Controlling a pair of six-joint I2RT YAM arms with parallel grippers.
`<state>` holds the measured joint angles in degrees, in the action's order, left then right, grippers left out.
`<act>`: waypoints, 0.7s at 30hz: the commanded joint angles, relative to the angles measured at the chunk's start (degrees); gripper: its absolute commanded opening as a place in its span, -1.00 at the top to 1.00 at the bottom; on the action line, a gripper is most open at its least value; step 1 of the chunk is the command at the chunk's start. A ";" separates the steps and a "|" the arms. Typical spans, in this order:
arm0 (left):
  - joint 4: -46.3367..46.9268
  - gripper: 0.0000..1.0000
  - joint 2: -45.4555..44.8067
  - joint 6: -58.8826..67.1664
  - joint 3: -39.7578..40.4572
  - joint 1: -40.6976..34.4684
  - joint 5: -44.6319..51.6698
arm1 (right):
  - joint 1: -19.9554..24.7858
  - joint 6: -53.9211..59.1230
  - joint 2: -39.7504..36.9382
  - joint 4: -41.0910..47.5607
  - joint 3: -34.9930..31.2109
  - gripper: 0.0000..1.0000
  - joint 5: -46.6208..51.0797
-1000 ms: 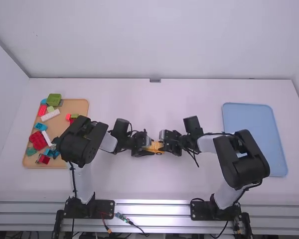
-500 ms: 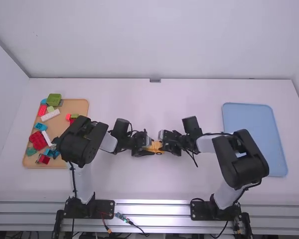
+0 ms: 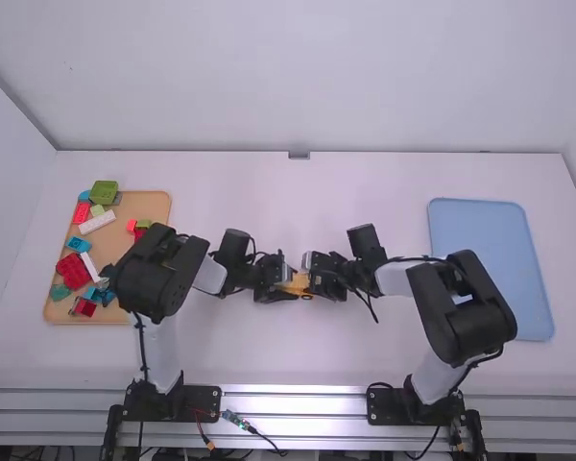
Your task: Assemble lego blocks to make yellow taxi
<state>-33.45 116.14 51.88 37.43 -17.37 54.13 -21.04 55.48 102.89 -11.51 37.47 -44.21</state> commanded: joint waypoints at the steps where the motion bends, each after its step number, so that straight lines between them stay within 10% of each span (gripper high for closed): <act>1: 0.35 -0.02 0.83 0.02 -0.70 -0.59 0.39 | -0.24 -0.17 0.59 -0.70 -0.26 -0.27 -0.79; 5: 0.37 -0.02 0.83 0.02 -0.70 -0.61 0.39 | 1.33 -1.88 0.04 -1.79 0.31 -0.67 -3.39; 11: 0.09 -0.02 0.83 0.00 -0.70 -0.59 0.37 | 4.24 -2.54 -3.34 -0.79 0.94 -0.70 -10.91; 12: 0.02 -0.02 0.83 0.00 -0.70 -0.63 0.37 | 4.68 -2.58 -3.69 -1.03 0.90 -0.63 -12.09; 16: 0.00 -0.02 0.83 0.02 -0.70 -0.63 0.39 | 5.68 -2.54 -4.02 -1.18 0.72 1.00 -14.08; 21: 0.00 -0.02 0.83 0.00 -0.70 -0.59 0.39 | 4.07 -2.56 -3.69 1.95 0.70 1.00 -9.62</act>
<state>-33.58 116.14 51.88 37.43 -17.63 54.13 -16.01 52.99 99.83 -10.07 37.50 -54.65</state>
